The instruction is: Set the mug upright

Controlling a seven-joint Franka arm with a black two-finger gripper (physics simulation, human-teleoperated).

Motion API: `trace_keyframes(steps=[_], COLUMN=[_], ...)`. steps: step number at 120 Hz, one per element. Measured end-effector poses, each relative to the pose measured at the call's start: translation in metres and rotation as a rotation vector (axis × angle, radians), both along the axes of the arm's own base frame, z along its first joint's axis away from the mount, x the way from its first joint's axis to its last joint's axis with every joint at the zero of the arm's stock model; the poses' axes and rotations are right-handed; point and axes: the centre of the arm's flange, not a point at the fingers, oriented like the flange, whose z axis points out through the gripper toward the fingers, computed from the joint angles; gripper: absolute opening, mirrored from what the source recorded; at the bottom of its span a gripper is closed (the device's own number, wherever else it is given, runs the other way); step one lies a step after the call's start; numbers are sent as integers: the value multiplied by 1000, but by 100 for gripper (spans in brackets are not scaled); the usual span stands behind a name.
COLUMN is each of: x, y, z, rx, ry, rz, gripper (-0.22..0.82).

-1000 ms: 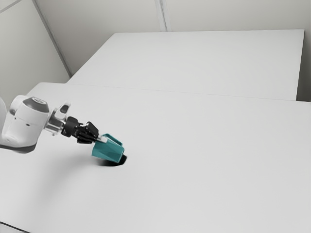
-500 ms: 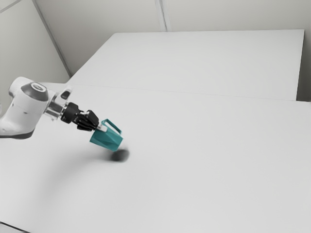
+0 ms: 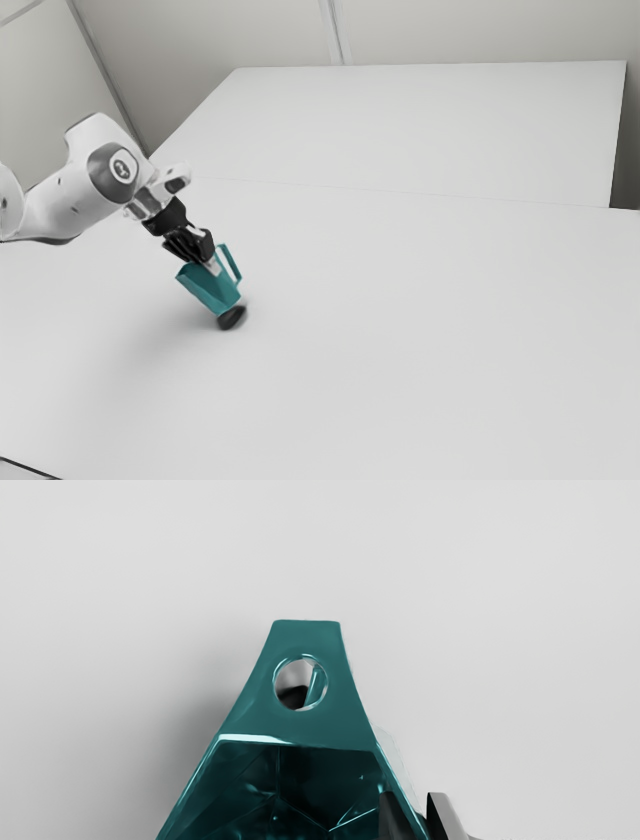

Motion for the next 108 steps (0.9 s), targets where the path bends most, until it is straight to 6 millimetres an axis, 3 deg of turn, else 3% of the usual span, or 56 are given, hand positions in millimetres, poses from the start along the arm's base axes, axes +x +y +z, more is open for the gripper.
trace_keyframes(steps=[31,44,56,81,108], x=[12,14,18,21,23], y=[-75,-94,-89,-44,-62], z=[4,2,2,-5,-11], rx=[235,306,352,382,388], ry=[22,20,20,51,66], rz=[-163,-188,-164,-30,-6], gripper=[-17,-17,-18,-18,-18])
